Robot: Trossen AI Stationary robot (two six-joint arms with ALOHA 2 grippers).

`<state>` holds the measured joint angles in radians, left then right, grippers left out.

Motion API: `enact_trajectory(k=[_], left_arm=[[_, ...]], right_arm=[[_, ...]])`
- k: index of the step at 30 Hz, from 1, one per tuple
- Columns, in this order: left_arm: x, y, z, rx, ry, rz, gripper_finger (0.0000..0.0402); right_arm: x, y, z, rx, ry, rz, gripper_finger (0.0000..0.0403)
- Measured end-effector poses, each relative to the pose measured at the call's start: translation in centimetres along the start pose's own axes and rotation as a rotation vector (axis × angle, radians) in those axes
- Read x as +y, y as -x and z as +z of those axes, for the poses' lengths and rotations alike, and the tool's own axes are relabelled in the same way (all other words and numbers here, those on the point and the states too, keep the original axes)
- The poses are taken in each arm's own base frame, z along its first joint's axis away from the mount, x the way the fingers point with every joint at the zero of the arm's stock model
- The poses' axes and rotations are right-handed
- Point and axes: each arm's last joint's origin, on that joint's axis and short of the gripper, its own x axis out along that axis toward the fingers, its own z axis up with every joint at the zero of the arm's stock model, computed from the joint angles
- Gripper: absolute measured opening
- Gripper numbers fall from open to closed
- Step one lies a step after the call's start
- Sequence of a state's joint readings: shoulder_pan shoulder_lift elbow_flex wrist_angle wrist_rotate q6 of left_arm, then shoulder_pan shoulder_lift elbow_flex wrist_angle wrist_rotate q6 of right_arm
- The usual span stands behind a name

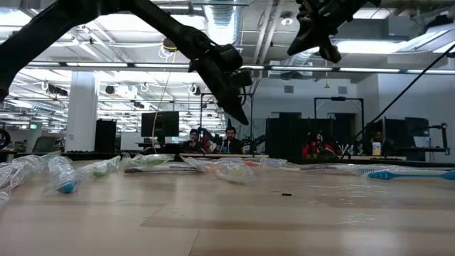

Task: Pick & Place toothbrushing station
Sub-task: Put the top orange toothbrush into the black organizer

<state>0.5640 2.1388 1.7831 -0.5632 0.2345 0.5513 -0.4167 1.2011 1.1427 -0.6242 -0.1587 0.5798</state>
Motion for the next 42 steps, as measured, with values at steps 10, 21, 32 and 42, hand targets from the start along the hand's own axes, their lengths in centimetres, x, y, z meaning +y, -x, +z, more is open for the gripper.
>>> enact_trajectory(k=[10,21,32,42], left_arm=[[1.6,0.5,-0.5,0.0,-0.074,0.043,0.0162],[1.2,-3.0,-1.7,0.015,-0.015,-0.002,0.0239],[1.9,-4.3,-3.5,0.025,0.178,-0.091,0.0216],[2.0,-4.3,-3.8,0.039,0.252,-0.108,0.0212]], right_arm=[[0.5,-1.0,0.2,-0.014,-0.032,0.023,0.0],[1.0,-1.0,0.9,-0.077,-0.047,0.077,0.0],[1.3,-1.0,0.6,-0.055,-0.058,0.104,0.0],[1.4,-1.0,0.9,-0.081,-0.073,0.122,0.0]])
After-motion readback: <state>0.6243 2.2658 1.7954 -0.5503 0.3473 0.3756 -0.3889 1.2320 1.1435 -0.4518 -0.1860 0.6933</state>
